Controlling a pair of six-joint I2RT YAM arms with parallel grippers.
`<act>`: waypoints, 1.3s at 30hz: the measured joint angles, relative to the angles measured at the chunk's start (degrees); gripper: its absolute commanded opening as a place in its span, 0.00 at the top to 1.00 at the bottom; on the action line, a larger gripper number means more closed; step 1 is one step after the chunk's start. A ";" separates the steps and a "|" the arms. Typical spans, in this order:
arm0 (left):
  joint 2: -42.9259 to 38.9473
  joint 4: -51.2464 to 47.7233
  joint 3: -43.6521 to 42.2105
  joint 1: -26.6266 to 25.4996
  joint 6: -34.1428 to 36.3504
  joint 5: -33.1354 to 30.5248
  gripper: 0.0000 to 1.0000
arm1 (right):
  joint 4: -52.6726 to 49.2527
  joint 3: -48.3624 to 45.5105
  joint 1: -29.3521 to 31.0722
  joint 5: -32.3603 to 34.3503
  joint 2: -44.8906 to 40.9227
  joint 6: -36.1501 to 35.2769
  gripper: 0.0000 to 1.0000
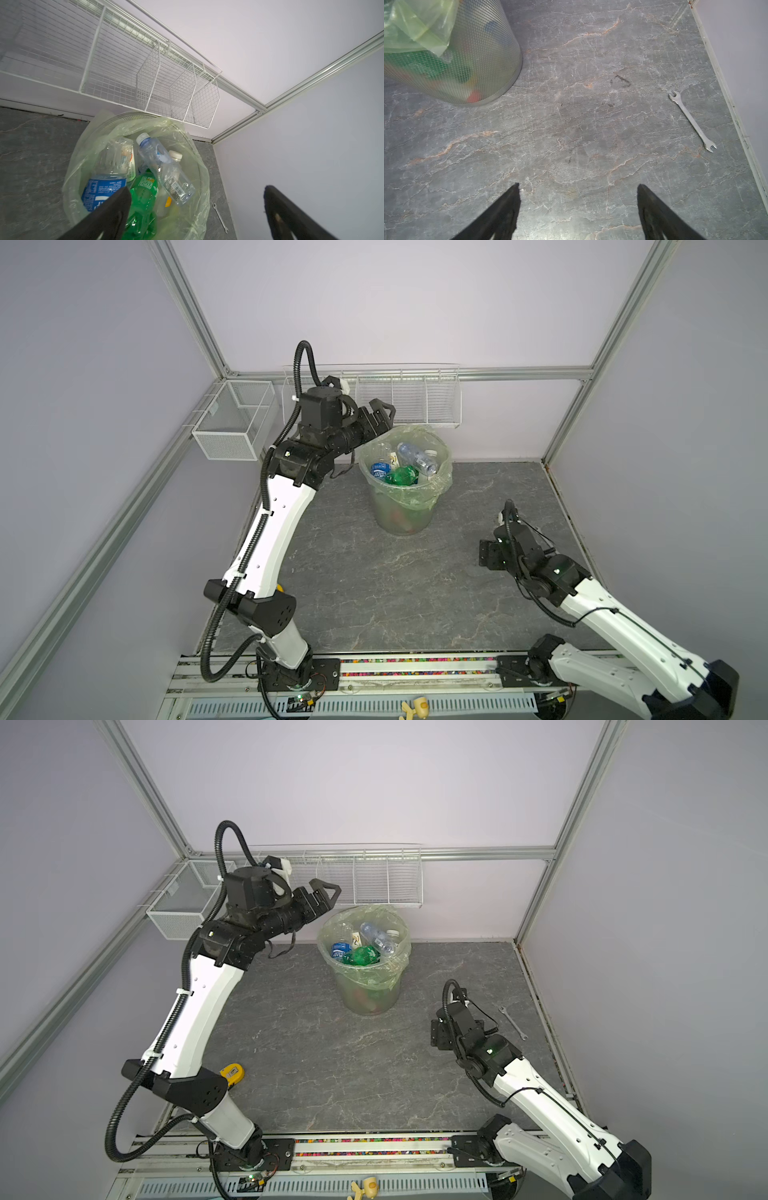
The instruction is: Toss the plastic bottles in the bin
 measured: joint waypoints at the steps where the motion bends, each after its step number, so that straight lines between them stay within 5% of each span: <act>1: -1.03 0.33 -2.01 0.31 0.20 -0.39 0.01 | 0.02 0.00 -0.04 -0.09 0.09 0.00 0.11; 21: -28.74 15.96 -54.18 5.70 10.62 -21.20 0.01 | 6.86 -0.11 -15.65 -11.19 6.16 -1.92 0.11; 39: -32.04 35.89 -86.82 6.99 14.67 -43.91 0.00 | 14.14 -6.97 -30.53 -11.85 2.16 -1.49 0.11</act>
